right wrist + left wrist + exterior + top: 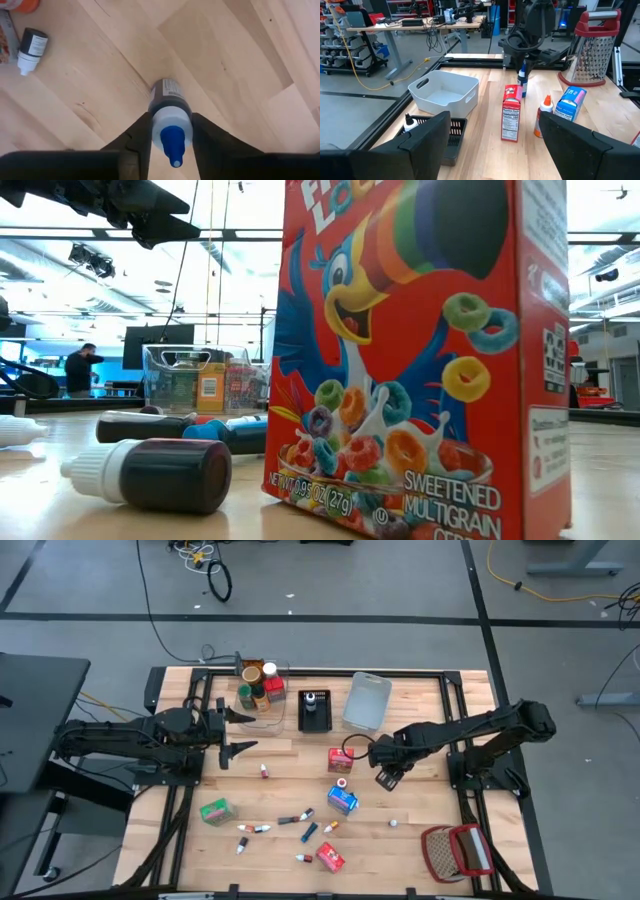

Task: Pick & Place Kitchen Items
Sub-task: Put the large blue food coloring bottle into the black bin

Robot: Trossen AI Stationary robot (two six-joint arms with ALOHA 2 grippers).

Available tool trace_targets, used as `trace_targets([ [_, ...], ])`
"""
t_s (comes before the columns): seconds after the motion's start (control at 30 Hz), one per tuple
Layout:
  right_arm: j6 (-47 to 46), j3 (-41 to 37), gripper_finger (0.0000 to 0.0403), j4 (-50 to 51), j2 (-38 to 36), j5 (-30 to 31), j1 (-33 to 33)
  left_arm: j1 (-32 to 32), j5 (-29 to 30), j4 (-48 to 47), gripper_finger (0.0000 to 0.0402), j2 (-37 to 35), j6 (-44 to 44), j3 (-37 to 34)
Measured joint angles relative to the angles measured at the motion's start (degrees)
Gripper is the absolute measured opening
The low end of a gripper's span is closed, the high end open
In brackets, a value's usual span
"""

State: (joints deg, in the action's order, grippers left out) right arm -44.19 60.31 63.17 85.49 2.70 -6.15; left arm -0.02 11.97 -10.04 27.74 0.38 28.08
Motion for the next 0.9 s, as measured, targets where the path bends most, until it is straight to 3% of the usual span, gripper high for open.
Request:
trace_targets([
  [0.3, 1.9, 0.1, 0.0112, -2.5, 0.0, 2.9, 0.0, 0.0, 0.0, 0.0, 0.0311, 0.0, 0.0, 0.0],
  [0.5, 5.9, 5.2, 0.0117, -2.2, 0.1, 8.1, 1.1, 0.0, 0.0, 0.0, 0.0311, 0.0, 0.0, 0.0],
  [0.73, 16.2, 13.3, 0.0117, -2.9, 0.1, 17.0, 5.6, 0.0, 0.0, 0.6, 0.0311, 0.0, 2.1, 0.0],
  [0.9, 25.3, 15.8, 0.0118, -11.3, 0.1, 19.8, 11.0, 0.0, 0.4, 0.6, 0.0311, 0.0, 3.6, 0.0],
])
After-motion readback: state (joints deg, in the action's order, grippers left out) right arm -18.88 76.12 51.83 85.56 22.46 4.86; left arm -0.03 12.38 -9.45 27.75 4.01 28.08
